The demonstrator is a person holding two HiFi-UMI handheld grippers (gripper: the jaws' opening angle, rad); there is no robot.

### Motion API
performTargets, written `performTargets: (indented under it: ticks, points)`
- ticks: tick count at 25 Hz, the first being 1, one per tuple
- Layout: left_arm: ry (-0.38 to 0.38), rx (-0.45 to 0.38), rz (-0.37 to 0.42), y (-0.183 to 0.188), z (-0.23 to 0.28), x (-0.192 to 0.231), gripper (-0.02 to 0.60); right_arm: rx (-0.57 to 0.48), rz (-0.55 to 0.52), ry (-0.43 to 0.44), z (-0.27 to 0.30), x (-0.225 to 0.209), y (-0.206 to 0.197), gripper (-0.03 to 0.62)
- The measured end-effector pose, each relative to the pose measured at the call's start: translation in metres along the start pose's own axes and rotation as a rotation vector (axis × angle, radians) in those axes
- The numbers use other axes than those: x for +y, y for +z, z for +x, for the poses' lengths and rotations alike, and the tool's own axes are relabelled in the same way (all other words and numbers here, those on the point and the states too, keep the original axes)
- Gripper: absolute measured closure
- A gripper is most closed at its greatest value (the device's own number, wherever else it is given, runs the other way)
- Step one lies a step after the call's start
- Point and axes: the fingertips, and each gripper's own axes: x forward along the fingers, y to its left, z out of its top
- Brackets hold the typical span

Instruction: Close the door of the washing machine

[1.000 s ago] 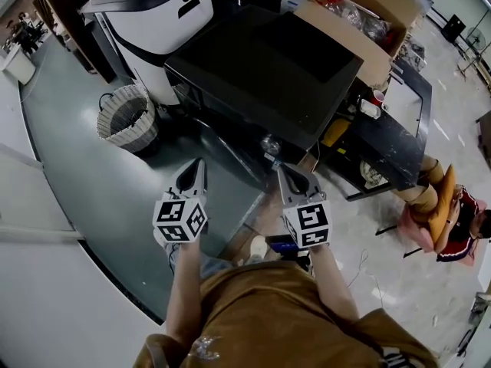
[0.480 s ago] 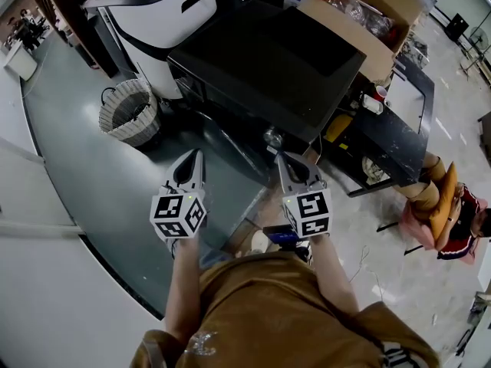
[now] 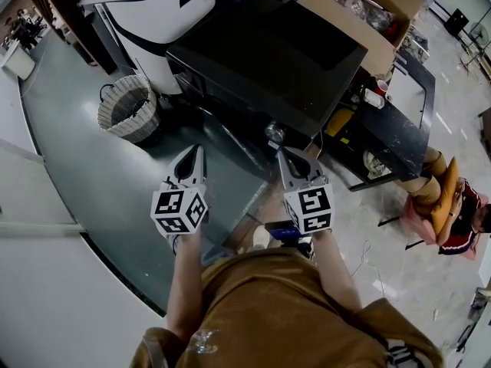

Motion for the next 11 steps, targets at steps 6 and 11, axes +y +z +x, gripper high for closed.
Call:
performTargets:
  ticks: [6, 11]
  points:
    - [-0.006, 0.001, -0.004, -0.0008, 0.0013, -0.0018, 0.557, 0.007, -0.006, 0.011, 0.0023, 0.0039, -0.0026, 0.582]
    - [-0.018, 0.013, -0.020, -0.0084, 0.0007, -0.0037, 0.557, 0.013, -0.011, 0.021, 0.0043, 0.0093, -0.0056, 0.582]
